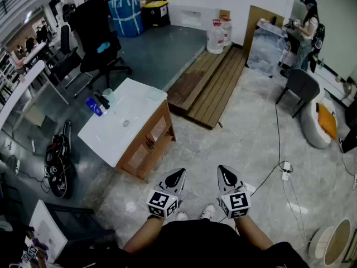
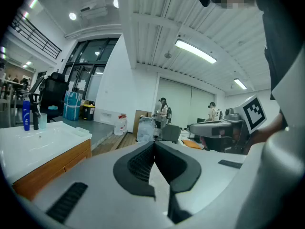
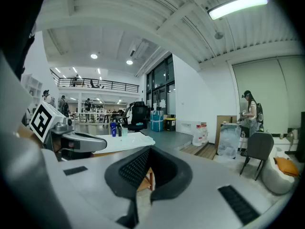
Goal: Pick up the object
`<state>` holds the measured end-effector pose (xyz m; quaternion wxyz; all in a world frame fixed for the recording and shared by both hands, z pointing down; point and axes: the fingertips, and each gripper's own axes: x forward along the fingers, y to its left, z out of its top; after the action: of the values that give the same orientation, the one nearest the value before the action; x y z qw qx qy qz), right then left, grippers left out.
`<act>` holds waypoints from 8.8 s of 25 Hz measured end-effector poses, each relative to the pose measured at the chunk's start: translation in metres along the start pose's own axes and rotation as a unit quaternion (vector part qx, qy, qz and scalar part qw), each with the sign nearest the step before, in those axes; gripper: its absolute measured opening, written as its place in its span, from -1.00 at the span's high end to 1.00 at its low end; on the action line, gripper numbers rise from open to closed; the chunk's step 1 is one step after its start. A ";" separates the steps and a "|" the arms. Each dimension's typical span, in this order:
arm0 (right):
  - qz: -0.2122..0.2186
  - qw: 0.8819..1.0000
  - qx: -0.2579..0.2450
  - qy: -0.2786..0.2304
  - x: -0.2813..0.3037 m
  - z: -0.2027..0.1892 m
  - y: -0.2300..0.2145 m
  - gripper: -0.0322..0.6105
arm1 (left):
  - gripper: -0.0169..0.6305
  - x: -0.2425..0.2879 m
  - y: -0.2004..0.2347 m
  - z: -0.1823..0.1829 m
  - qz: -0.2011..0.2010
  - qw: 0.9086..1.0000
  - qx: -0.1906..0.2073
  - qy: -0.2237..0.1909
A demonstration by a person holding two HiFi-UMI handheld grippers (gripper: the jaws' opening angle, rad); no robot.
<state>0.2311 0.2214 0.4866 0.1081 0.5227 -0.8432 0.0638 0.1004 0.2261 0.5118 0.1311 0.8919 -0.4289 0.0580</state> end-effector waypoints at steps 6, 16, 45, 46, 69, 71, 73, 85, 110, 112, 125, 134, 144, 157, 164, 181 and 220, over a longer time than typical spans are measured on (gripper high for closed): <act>-0.001 1.000 -0.003 -0.002 0.003 0.004 0.007 0.84 | 0.91 -0.008 0.007 0.003 0.004 1.000 -0.001 -0.003; -0.006 1.000 0.013 -0.012 0.004 0.005 0.016 0.84 | 0.91 -0.020 0.015 -0.001 0.004 1.000 -0.005 -0.003; 0.010 0.999 0.028 -0.012 0.025 0.003 0.063 0.84 | 0.91 -0.052 0.056 -0.010 0.017 1.000 -0.006 0.004; 0.012 0.999 0.028 -0.012 0.028 0.004 0.061 0.84 | 0.91 -0.050 0.058 -0.009 0.019 1.000 -0.006 0.003; 0.047 0.998 0.030 0.005 0.138 0.016 -0.022 0.84 | 0.91 0.059 0.112 0.020 0.052 0.999 -0.014 0.009; 0.050 0.998 0.031 0.007 0.144 0.017 -0.030 0.84 | 0.91 0.069 0.113 0.023 0.054 0.998 -0.014 0.009; 0.053 0.998 0.032 0.008 0.150 0.017 -0.037 0.84 | 0.91 0.077 0.115 0.024 0.056 0.998 -0.014 0.011; 0.083 0.996 0.032 0.007 0.180 0.018 -0.078 0.84 | 0.91 0.123 0.118 0.031 0.078 0.997 -0.009 0.017; 0.158 0.987 -0.007 0.027 0.305 0.042 -0.061 0.84 | 0.91 0.141 0.235 0.046 0.150 0.988 -0.029 0.015; 0.163 0.986 -0.010 0.028 0.323 0.047 -0.055 0.84 | 0.91 0.143 0.253 0.049 0.153 0.988 -0.031 0.015; 0.192 0.978 -0.052 0.056 0.436 0.073 -0.003 0.84 | 0.91 0.144 0.362 0.068 0.167 0.985 -0.016 0.026; 0.203 0.974 -0.066 0.073 0.486 0.070 0.030 0.84 | 0.91 0.138 0.416 0.070 0.180 0.983 -0.025 0.020; 0.238 0.965 -0.065 0.089 0.526 0.060 0.038 0.84 | 0.91 0.149 0.438 0.069 0.205 0.977 -0.041 0.027; 0.298 0.941 -0.088 0.132 0.588 0.027 0.027 0.84 | 0.91 0.176 0.468 0.065 0.274 0.958 -0.075 0.034; 0.314 0.933 -0.095 0.148 0.601 0.008 0.026 0.84 | 0.91 0.175 0.471 0.049 0.301 0.948 -0.095 0.041; 0.313 0.928 -0.105 0.175 0.619 -0.019 0.026 0.80 | 0.91 0.177 0.479 0.032 0.328 0.936 -0.122 0.042; 0.283 0.905 -0.137 0.287 0.679 -0.070 0.029 0.79 | 0.91 0.153 0.503 0.023 0.376 0.914 -0.150 0.037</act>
<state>-0.0792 -0.3393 0.7241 0.3935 0.2015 -0.8885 0.1232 -0.1970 -0.1959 0.6149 0.2482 0.6316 -0.7311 0.0711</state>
